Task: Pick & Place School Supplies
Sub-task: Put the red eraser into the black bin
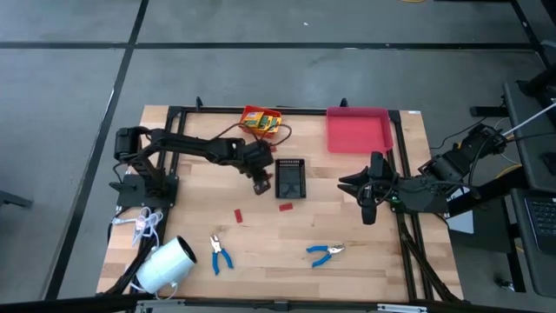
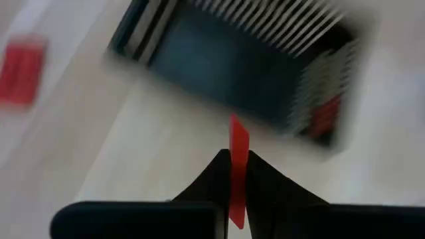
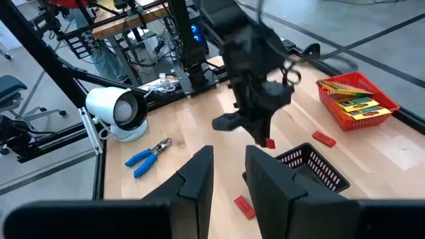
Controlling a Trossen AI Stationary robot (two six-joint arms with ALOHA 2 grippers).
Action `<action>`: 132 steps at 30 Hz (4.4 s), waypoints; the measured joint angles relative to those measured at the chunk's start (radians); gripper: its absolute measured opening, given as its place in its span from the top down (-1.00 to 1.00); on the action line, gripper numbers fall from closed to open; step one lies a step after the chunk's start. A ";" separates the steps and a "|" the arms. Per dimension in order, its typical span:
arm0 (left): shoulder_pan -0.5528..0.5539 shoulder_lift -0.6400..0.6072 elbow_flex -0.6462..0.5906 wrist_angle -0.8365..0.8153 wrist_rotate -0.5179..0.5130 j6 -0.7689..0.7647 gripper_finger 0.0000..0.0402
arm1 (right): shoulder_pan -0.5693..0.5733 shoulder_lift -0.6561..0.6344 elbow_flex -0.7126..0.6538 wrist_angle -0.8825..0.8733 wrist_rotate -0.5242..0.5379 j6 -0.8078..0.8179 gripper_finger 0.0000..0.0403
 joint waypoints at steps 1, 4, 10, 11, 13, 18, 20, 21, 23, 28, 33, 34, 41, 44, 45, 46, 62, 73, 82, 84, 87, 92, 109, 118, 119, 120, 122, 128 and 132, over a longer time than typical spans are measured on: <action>-0.001 -0.008 0.008 0.055 0.035 -0.022 0.92 | 0.000 0.000 0.000 -0.004 0.000 0.000 0.55; -0.002 -0.012 0.042 0.144 0.133 -0.023 0.92 | 0.000 0.000 0.000 -0.012 0.000 0.000 0.55; 0.021 0.073 0.136 0.028 0.101 0.109 0.92 | 0.000 0.000 0.000 -0.030 0.000 -0.008 0.55; 0.032 0.085 0.150 0.016 0.095 0.130 0.92 | 0.000 0.000 0.000 -0.032 0.000 -0.008 0.55; 0.052 0.115 0.176 0.011 0.088 0.174 0.92 | 0.000 0.000 0.001 -0.033 0.000 -0.003 0.55; 0.092 0.188 0.275 -0.003 0.104 0.266 0.92 | 0.000 0.000 0.000 -0.036 -0.001 0.028 0.55; 0.107 0.226 0.312 -0.028 0.125 0.298 0.92 | 0.000 0.000 0.000 -0.036 0.000 0.043 0.55; 0.114 0.245 0.332 -0.038 0.139 0.311 0.92 | 0.000 0.000 0.000 -0.036 0.000 0.048 0.55; 0.123 0.276 0.366 -0.065 0.155 0.325 0.92 | 0.000 0.000 0.000 -0.036 0.000 0.055 0.55; 0.129 0.299 0.372 -0.075 0.155 0.325 0.76 | 0.000 0.000 0.000 -0.035 0.000 0.083 0.55; 0.150 0.274 0.373 -0.021 0.132 0.301 0.32 | 0.000 0.000 0.000 -0.035 0.018 0.094 0.55; 0.155 0.274 0.374 -0.017 0.118 0.301 0.25 | 0.000 0.000 0.000 -0.035 0.020 0.094 0.55; 0.179 0.258 0.373 -0.068 0.214 0.335 0.10 | 0.000 0.000 0.000 -0.034 0.039 0.101 0.55; 0.160 0.258 0.373 -0.084 0.213 0.356 0.13 | 0.000 0.000 0.000 -0.035 0.052 0.101 0.55; 0.151 0.258 0.373 -0.090 0.204 0.368 0.13 | 0.000 0.000 0.000 -0.034 0.054 0.101 0.55; 0.145 0.258 0.373 -0.098 0.195 0.379 0.14 | 0.000 0.000 0.000 -0.035 0.059 0.101 0.55; 0.282 0.227 0.352 -0.232 -0.071 0.218 0.44 | 0.000 0.000 0.000 -0.035 0.070 0.113 0.55; 0.284 0.227 0.305 -0.203 -0.079 0.665 0.70 | 0.014 0.000 0.000 -0.035 0.084 0.159 0.55; 0.310 0.261 0.305 -0.188 -0.028 0.674 0.53 | 0.056 0.000 0.000 -0.041 0.168 0.192 0.55; 0.307 0.279 0.305 -0.184 -0.030 0.672 0.52 | 0.061 0.000 0.000 -0.042 0.182 0.194 0.55; 0.304 0.302 0.305 -0.171 -0.033 0.667 0.53 | 0.062 0.000 0.000 -0.042 0.182 0.194 0.55; 0.302 0.328 0.305 -0.156 -0.037 0.658 0.55 | 0.062 0.000 0.000 -0.045 0.182 0.195 0.55; 0.324 0.347 0.305 -0.112 -0.022 0.615 0.50 | 0.062 0.000 0.000 -0.044 0.162 0.195 0.55; 0.328 0.346 0.305 -0.139 -0.019 0.612 0.33 | 0.062 0.000 0.000 -0.044 0.155 0.199 0.55; 0.328 0.346 0.305 -0.139 -0.019 0.612 0.32 | 0.062 0.000 0.000 -0.044 0.155 0.199 0.55; 0.328 0.346 0.305 -0.139 -0.019 0.612 0.31 | 0.062 0.000 0.000 -0.044 0.155 0.199 0.55; 0.329 0.346 0.305 -0.139 -0.020 0.612 0.30 | 0.062 0.000 0.000 -0.044 0.155 0.199 0.55; 0.331 0.346 0.305 -0.134 -0.036 0.612 0.33 | 0.062 0.000 0.000 -0.044 0.155 0.199 0.55; 0.331 0.357 0.305 -0.144 -0.027 0.605 0.34 | 0.062 0.000 0.000 -0.044 0.150 0.199 0.55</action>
